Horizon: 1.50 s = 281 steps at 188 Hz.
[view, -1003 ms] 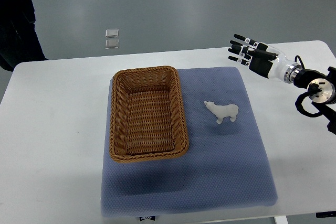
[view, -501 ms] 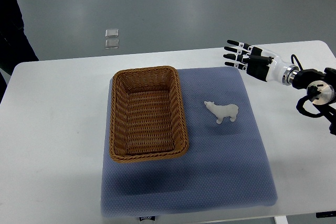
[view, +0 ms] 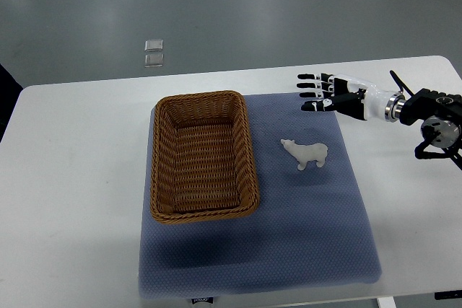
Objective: Place white bear in brown basket with right hand
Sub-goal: 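Lower the right hand and close its fingers around the white bear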
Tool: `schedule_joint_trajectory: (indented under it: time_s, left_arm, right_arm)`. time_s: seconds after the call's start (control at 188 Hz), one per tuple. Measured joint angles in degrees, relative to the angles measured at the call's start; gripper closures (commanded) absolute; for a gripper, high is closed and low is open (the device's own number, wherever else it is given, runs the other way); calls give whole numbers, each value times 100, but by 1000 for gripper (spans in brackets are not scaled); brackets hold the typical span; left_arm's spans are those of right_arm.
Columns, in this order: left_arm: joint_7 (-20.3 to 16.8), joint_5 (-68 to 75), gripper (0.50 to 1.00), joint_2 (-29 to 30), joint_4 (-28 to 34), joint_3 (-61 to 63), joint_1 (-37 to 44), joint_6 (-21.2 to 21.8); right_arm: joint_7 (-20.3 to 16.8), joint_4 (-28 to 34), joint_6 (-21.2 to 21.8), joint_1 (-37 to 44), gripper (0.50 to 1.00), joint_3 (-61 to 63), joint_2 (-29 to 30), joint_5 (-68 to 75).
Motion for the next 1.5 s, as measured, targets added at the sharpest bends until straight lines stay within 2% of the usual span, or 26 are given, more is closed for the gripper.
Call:
schedule_joint_trajectory:
  time_s: [0.171,0.293,0.619,0.96,1.147,1.211,1.307,1.499]
  left_arm:
    - [0,0,500,0,0,0,0,0]
    - [0,0,500,0,0,0,0,0]
    - [2,0,500,0,-1,1,0,0]
    - [2,1,500,0,-3,1,0,0]
    - [2,2,500,0,-2,1,0,0]
    - [2,2,500,0,-2,1,0,0]
    - [2,2,500,0,-2,1,0,0]
    - [1,2,500,0,-2,1,0,0]
  right_arm:
    - [661,658,-39,-64,572,-24,-322,-1078]
    - [894,959,-88,-151,572,-33,-417,-1854]
    - [1055,1670,-524,-406,574,-51,-678,-3635]
    - [1204,1719,-1258,-518,579,-332,-626,-4974]
    - [1237,1722,-1348,-514,587,-358,-618,-5076]
    - [1238,1723,-1387,-510,607,-358,-618,-5084]
    - [1247,1726,-1423,-494,677,-359,-618,-5124]
    - [1478,1739,-1518,-474,722,-429,-645,-5416]
